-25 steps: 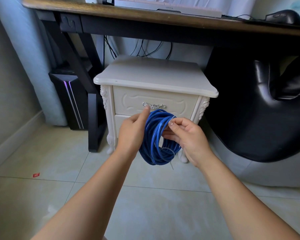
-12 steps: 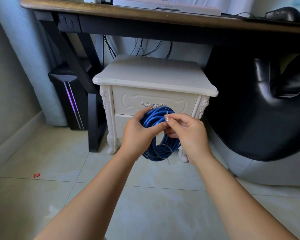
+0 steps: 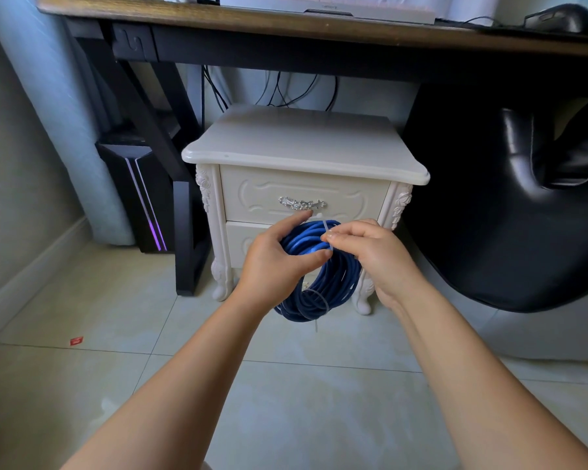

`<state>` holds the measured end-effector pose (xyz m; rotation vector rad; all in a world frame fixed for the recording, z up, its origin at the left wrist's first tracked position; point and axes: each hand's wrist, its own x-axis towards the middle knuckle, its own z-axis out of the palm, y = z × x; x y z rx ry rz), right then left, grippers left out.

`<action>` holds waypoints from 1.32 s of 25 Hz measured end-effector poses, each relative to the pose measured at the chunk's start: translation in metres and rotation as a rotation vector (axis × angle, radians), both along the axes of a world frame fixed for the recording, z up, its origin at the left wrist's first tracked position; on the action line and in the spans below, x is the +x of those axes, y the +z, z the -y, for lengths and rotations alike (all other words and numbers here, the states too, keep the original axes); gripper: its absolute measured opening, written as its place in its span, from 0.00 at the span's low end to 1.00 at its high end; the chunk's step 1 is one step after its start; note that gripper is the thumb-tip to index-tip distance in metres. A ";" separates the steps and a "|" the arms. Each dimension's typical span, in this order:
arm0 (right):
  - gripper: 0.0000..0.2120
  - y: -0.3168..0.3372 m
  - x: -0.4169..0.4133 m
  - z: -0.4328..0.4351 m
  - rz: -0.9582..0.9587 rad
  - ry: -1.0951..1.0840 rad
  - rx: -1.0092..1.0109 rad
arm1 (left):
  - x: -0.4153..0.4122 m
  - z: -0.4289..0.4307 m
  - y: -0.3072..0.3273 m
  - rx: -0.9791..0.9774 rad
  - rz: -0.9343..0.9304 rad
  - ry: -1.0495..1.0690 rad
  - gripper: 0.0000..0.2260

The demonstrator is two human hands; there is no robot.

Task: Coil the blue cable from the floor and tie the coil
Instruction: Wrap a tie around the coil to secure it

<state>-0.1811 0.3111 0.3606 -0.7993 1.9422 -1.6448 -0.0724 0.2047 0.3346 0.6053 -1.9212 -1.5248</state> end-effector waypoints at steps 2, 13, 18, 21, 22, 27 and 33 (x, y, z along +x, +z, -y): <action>0.06 0.001 0.000 -0.001 0.011 0.009 0.012 | 0.000 0.000 0.000 -0.020 -0.001 -0.013 0.28; 0.13 0.000 0.002 -0.001 0.040 0.014 -0.040 | 0.000 0.002 -0.003 -0.174 -0.011 -0.017 0.21; 0.08 0.000 0.006 0.001 0.087 -0.006 -0.063 | 0.001 0.000 -0.004 -0.348 0.074 -0.003 0.24; 0.06 -0.002 0.011 0.004 0.035 -0.017 -0.049 | -0.005 -0.003 -0.011 -0.506 0.141 0.099 0.25; 0.06 -0.002 0.013 0.005 -0.003 -0.018 -0.040 | -0.006 -0.004 -0.012 -0.511 0.131 0.146 0.23; 0.05 -0.001 0.004 0.005 -0.158 -0.056 -0.052 | -0.006 0.002 -0.015 -0.456 0.032 0.178 0.21; 0.08 -0.002 0.000 0.004 -0.292 -0.034 -0.015 | -0.009 0.003 -0.019 -0.488 0.059 0.114 0.20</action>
